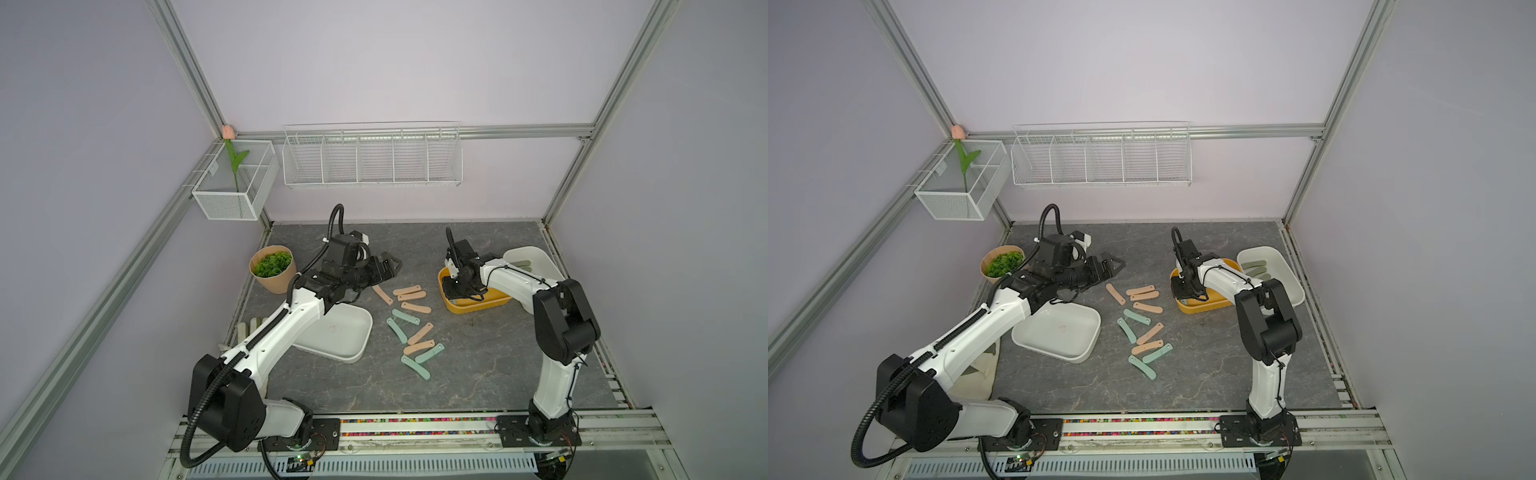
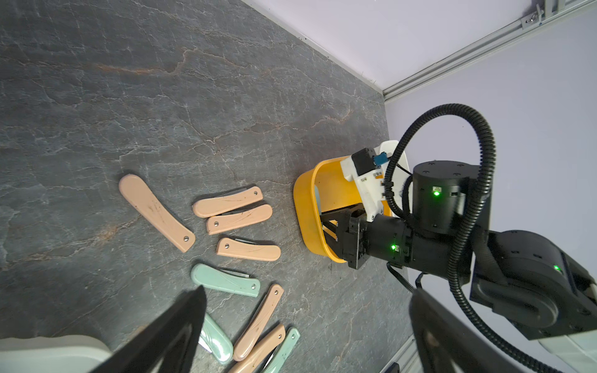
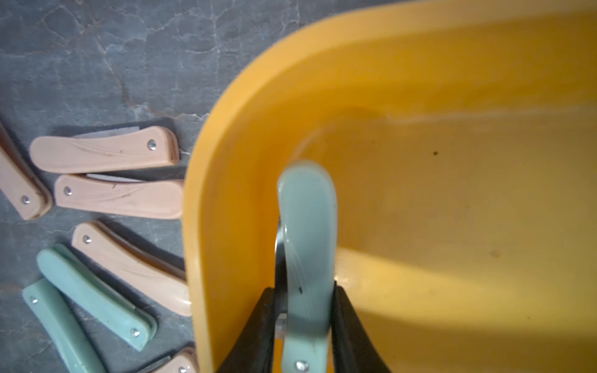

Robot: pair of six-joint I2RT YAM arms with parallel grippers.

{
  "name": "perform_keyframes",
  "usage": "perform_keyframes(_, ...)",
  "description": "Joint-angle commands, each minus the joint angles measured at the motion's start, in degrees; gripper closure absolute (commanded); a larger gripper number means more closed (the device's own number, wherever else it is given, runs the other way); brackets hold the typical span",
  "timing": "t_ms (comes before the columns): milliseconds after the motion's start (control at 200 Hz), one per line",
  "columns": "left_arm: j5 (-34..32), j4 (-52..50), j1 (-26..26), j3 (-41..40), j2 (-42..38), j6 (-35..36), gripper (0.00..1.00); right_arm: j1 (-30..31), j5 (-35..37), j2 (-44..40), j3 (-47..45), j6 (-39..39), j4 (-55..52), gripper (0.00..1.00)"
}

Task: Place the fruit knives into the storage box by color
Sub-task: Adjust the storage box at the center of the board, then place the fruit knife in the storage box.

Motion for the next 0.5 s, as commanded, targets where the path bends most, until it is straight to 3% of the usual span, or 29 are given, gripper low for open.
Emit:
perform_keyframes(0,0.7,0.0,-0.2,2.6,1.3,1.1,0.01,0.9,-1.7,2.0,2.8,1.4,1.2,0.71)
perform_keyframes(495,1.1,-0.9,-0.2,3.2,2.4,1.5,0.01,1.0,-3.2,9.6,10.4,8.3,1.9,0.7)
